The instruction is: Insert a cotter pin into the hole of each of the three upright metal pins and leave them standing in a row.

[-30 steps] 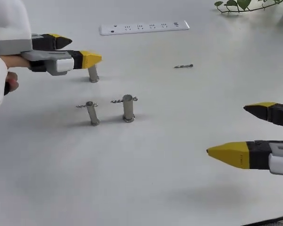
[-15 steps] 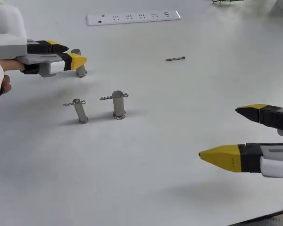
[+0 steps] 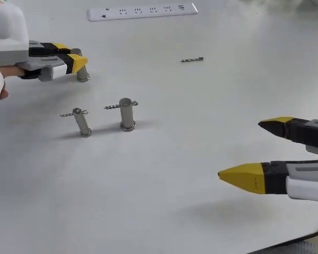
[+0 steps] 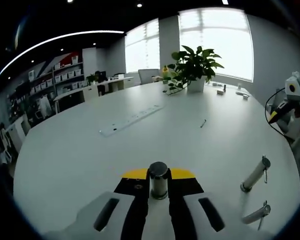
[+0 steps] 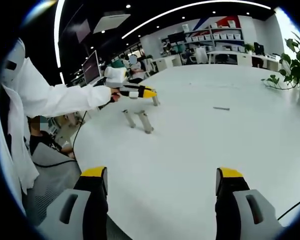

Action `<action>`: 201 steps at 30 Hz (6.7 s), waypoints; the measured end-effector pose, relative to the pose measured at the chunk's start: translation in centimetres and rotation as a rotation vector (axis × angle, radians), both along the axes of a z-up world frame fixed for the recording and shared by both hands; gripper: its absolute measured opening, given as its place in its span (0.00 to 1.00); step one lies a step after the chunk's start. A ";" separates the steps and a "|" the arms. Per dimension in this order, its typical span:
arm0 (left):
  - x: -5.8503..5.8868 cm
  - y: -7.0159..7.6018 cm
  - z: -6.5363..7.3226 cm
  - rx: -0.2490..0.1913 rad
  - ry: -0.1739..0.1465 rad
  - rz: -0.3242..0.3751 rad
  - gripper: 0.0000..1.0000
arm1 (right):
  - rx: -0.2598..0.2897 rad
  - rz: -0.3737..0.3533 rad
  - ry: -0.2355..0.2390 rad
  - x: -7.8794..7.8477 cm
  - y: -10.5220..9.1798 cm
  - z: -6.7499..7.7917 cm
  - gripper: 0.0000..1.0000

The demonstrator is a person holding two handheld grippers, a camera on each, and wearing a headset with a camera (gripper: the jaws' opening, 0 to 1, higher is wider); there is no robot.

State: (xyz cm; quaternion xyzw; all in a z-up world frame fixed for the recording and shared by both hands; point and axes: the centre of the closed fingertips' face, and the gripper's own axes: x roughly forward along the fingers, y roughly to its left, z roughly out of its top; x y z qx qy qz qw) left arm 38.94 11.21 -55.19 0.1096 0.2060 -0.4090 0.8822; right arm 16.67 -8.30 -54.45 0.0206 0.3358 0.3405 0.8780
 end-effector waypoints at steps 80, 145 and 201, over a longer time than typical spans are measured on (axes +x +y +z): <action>-23.4 -8.7 0.5 0.075 0.057 -0.419 0.09 | 0.016 0.064 -0.041 -4.0 0.0 1.6 0.87; -25.0 -4.0 2.6 -0.173 0.206 -0.215 0.88 | 0.013 0.089 -0.009 -4.8 0.5 1.2 0.88; -26.4 -1.6 3.4 -0.274 0.266 -0.054 0.99 | -0.454 0.436 -0.083 11.2 -5.3 5.6 0.78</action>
